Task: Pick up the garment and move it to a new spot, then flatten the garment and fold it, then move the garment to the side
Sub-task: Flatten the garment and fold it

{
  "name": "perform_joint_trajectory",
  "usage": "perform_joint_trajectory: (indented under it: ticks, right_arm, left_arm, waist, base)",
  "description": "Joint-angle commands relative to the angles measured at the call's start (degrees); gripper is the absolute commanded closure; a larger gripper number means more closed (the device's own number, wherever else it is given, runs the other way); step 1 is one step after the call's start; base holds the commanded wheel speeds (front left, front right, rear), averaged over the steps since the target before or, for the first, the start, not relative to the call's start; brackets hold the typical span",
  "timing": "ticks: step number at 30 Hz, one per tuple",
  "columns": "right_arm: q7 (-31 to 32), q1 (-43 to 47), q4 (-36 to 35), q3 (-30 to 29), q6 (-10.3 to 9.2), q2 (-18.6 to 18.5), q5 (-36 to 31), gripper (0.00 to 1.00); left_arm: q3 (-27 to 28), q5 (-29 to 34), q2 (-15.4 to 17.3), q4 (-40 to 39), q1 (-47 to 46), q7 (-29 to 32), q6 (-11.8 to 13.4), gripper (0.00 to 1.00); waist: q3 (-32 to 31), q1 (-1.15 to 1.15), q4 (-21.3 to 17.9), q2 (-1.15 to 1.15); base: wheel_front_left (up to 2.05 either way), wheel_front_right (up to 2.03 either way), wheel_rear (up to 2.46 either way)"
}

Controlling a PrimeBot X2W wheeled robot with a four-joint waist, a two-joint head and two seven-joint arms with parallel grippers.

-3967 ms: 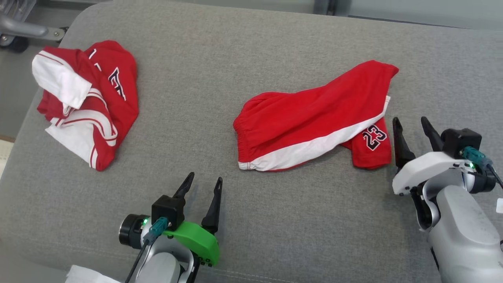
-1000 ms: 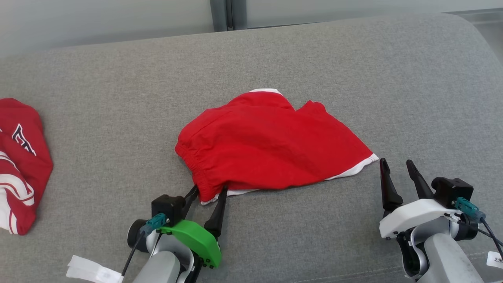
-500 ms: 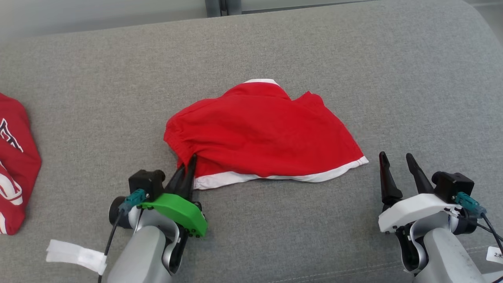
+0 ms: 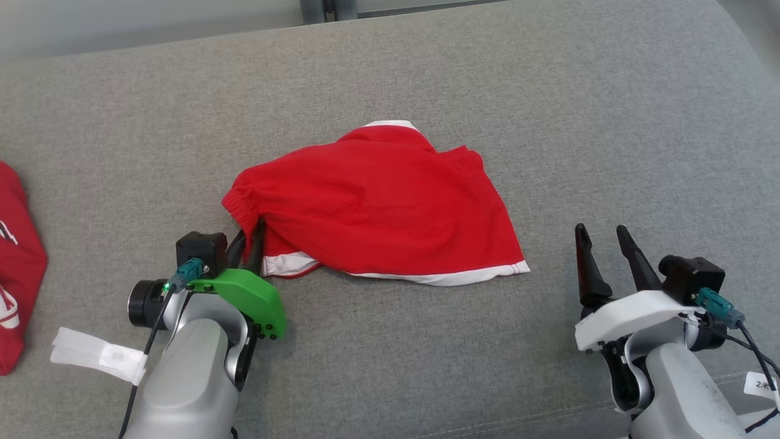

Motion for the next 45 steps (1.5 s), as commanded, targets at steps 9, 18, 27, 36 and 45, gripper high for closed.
perform_joint_trajectory:
  ticks: [9, 18, 27, 36, 45]
  right_arm:
    - [-0.2, -3.1, 1.5, 4.2, -0.06, -0.9, 1.0, 0.00]
    - [-0.2, -4.7, 7.8, 5.1, -0.06, -2.1, 0.0, 0.00]
    - [-0.2, -6.8, 13.5, 4.7, -0.06, -2.3, -1.3, 0.00]
    - [-0.2, -7.5, 13.2, 4.5, -0.06, -2.0, -1.9, 0.81]
    - [-0.2, -9.1, 10.7, 0.5, -0.07, -2.6, -1.2, 1.00]
  left_arm:
    - [0.9, 2.8, -1.0, -7.2, 5.5, 0.0, 0.9, 0.00]
    - [-0.9, 1.0, -1.3, -11.1, 10.7, 0.0, 1.2, 0.00]
    - [-2.4, -0.2, -1.3, -12.5, 11.6, 0.0, 2.0, 0.00]
    - [-3.1, -0.5, -1.3, -13.6, 11.5, 0.0, 2.2, 0.00]
    - [-4.2, -0.5, -1.3, -13.4, 12.0, 0.0, 1.9, 0.00]
  waist:
    - [0.1, 0.00, 5.6, 0.00]
    - [0.0, 0.00, 10.7, 0.00]
    - [0.1, 0.00, 12.3, 0.00]
    - [0.3, 0.00, 12.1, 0.00]
    - [0.3, 0.00, 12.5, 0.00]
  base:
    - [0.00, 0.00, 0.00]
    - [0.00, 0.00, 0.00]
    - [0.00, 0.00, 0.00]
    - [0.00, 0.00, 0.00]
    - [0.00, 0.00, 0.00]
